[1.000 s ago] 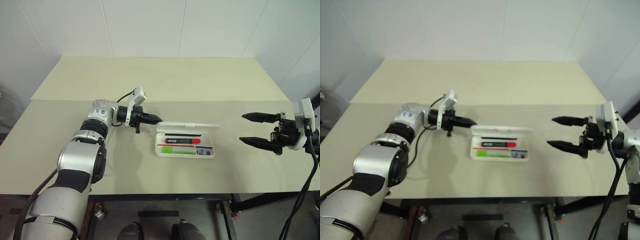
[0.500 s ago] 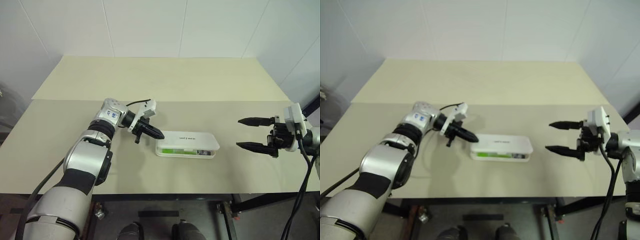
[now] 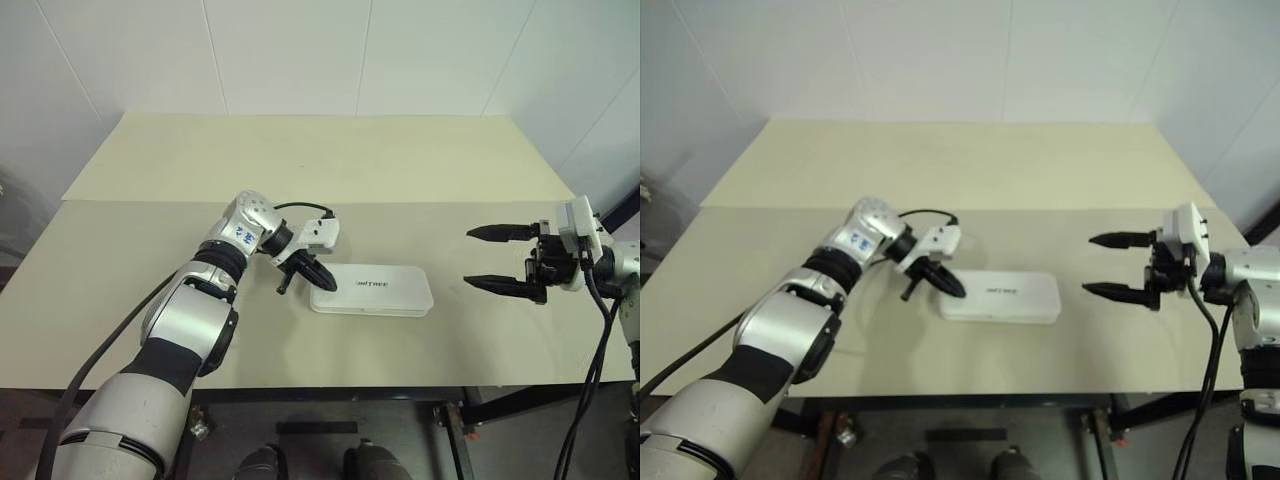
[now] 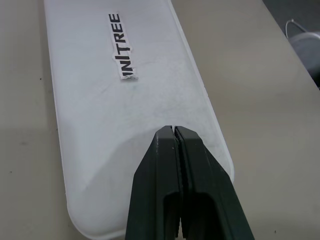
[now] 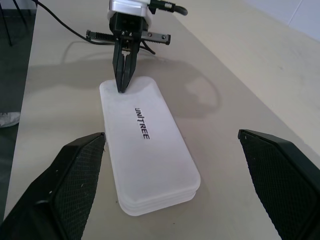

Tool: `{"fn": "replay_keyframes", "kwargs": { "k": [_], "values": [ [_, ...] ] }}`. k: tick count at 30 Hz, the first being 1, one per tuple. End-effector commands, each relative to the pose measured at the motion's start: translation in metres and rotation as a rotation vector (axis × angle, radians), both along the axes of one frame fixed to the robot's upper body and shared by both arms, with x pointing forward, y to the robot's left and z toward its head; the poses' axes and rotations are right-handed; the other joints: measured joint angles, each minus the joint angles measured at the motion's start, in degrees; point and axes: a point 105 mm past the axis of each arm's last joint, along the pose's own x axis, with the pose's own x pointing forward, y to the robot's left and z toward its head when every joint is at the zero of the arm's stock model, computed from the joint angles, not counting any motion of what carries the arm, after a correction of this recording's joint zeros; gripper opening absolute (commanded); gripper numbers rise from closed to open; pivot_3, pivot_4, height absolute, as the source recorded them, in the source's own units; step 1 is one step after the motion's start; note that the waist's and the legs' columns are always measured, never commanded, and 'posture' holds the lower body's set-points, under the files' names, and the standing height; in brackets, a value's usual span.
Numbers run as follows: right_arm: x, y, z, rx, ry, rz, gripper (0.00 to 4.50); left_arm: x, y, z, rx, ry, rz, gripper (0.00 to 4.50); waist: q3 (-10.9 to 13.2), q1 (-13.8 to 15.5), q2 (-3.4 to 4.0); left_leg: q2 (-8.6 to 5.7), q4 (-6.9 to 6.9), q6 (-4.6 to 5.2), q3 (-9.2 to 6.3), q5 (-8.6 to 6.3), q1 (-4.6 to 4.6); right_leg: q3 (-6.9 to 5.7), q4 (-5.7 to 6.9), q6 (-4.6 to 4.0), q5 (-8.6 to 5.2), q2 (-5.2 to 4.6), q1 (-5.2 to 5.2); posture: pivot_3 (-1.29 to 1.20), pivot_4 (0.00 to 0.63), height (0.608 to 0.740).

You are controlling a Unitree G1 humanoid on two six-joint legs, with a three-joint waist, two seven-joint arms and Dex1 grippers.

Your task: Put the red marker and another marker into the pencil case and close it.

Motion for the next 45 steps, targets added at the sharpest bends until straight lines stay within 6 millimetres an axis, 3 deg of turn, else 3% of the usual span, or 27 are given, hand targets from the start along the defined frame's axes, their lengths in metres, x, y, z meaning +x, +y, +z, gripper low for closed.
{"fn": "replay_keyframes", "kwargs": {
  "k": [1, 4, 13, 17, 22, 30, 33, 34, 36, 45],
  "values": [
    [-0.005, 0.003, 0.012, 0.025, -0.031, 0.054, 4.5, -0.001, 0.006, -0.015, 0.109, -0.025, -0.03, 0.03, 0.0, 0.0, 0.0, 0.0, 0.0, 0.0, 0.0, 0.0, 0.01, 0.06, 0.0, -0.01, 0.0, 0.0, 0.01, 0.0, 0.15, 0.74],
    [-0.004, 0.004, 0.019, 0.069, -0.046, 0.052, 4.5, -0.001, 0.007, -0.018, 0.123, -0.037, -0.034, 0.03, 0.0, 0.0, 0.03, 0.0, -0.01, 0.01, 0.01, -0.01, 0.1, 0.3, 0.01, -0.01, 0.0, 0.0, 0.08, 0.0, 0.15, 0.74],
    [-0.003, 0.001, 0.016, 0.044, -0.053, 0.031, 4.5, 0.004, 0.001, -0.015, 0.104, -0.115, -0.041, 0.03, 0.0, -0.1, 0.05, -0.01, 0.01, 0.37, -0.03, -0.22, 0.41, 0.3, 0.03, -0.02, -0.01, -0.03, 0.41, 0.0, 0.15, 0.74],
    [-0.002, 0.002, 0.019, 0.058, -0.062, 0.026, 4.5, 0.012, -0.014, 0.015, -0.078, -0.195, 0.0, 0.03, 0.0, 0.0, 0.05, -0.02, 0.02, 0.39, -0.05, -0.23, 0.4, 0.29, 0.04, -0.02, -0.01, -0.05, 0.41, 0.0, 0.15, 0.74],
    [-0.004, 0.005, 0.025, 0.119, -0.066, 0.021, 4.5, 0.018, -0.015, 0.055, -0.35, -0.218, 0.069, 0.03, 0.0, 0.0, 0.04, -0.01, 0.04, 0.28, -0.03, -0.16, -0.01, 0.28, 0.1, -0.01, 0.0, -0.05, -0.03, 0.0, 0.15, 0.74],
    [-0.003, 0.009, 0.022, 0.137, -0.059, 0.006, 4.5, 0.007, 0.014, 0.101, -0.779, -0.2, 0.052, 0.03, 0.0, 0.0, 0.05, 0.02, 0.05, 0.01, 0.03, -0.01, -0.08, -0.18, 0.07, -0.01, -0.01, 0.02, -0.09, 0.0, 0.15, 0.74],
    [-0.002, 0.01, 0.021, 0.14, -0.059, 0.003, 4.5, 0.012, 0.026, 0.1, -0.809, -0.171, 0.128, 0.03, 0.0, 0.0, 0.05, 0.02, 0.12, 0.01, 0.02, 0.0, -0.07, -0.22, 0.12, -0.01, 0.0, 0.01, -0.07, 0.0, 0.15, 0.74],
    [-0.001, 0.01, 0.021, 0.14, -0.059, 0.002, 4.5, 0.015, 0.03, 0.101, -0.84, -0.182, 0.165, 0.21, 0.0, 0.0, 0.05, 0.01, 0.13, 0.02, 0.02, 0.0, -0.07, -0.21, 0.15, -0.01, 0.0, 0.01, -0.07, 0.0, 0.15, 0.74],
    [0.0, 0.01, 0.02, 0.135, -0.056, 0.001, 4.5, 0.001, 0.042, 0.09, -0.837, -0.14, 0.086, 0.65, 0.0, 0.0, 0.05, 0.01, 0.14, 0.03, -0.01, 0.0, -0.07, -0.23, 0.15, 0.0, 0.0, 0.01, -0.06, 0.0, 0.15, 0.74],
    [0.001, 0.005, 0.02, 0.1, -0.049, -0.018, 4.5, -0.027, 0.066, 0.069, -0.785, -0.046, 0.005, 3.62, 0.0, 0.0, 0.06, 0.03, 0.1, 0.0, -0.01, 0.02, -0.04, -0.22, 0.14, 0.0, 0.0, 0.01, -0.02, 0.0, 0.15, 0.74]
  ]
}}
